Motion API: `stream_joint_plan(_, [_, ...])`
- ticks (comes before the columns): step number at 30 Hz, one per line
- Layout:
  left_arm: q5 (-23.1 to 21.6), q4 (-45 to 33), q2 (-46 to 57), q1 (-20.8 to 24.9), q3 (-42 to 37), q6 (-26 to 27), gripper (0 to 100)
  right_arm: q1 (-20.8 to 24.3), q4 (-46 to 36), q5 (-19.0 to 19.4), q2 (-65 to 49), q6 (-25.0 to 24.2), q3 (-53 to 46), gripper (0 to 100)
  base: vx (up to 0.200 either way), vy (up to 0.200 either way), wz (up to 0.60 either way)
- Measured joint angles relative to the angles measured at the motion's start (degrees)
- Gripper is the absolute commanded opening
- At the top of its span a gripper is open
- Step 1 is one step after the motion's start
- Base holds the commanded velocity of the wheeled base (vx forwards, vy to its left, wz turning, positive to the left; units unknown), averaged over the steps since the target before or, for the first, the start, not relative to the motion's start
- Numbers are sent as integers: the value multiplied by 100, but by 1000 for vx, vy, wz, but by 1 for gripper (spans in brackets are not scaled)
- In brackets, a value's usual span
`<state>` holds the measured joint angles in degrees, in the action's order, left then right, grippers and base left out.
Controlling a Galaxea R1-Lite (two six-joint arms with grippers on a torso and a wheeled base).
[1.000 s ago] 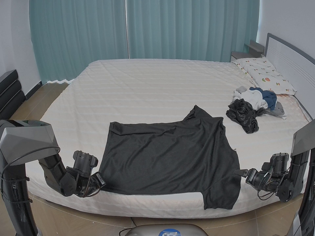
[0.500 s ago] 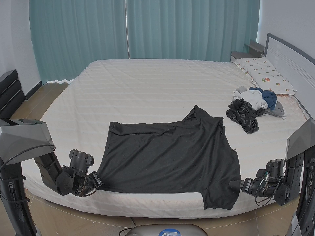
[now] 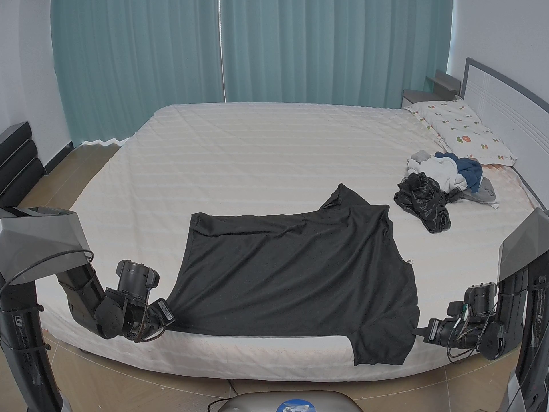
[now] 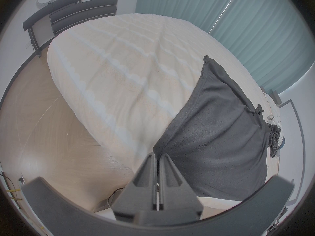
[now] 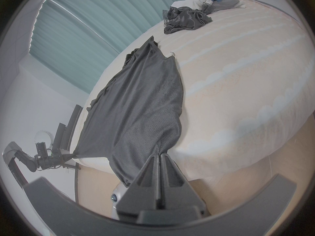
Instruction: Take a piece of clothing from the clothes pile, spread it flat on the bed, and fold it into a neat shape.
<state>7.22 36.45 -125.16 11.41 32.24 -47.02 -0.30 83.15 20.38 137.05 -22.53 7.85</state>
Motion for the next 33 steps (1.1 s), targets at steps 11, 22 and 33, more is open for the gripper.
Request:
stream_joint_plan(11, [-5, -345, 18, 18, -27, 207, 0, -341, -33, 0, -69, 814, -592, 0, 0, 0, 0])
stream_joint_plan(22, [2, -870, 33, 149, -39, 418, 0, -361, -529, -108, -149, 1195, -684, 0, 0, 0, 0])
stream_joint_plan(33, [17, -1042, 33, 267, -77, 497, 100, -230, -846, -525, -273, 1473, -686, 100, 0, 0, 0])
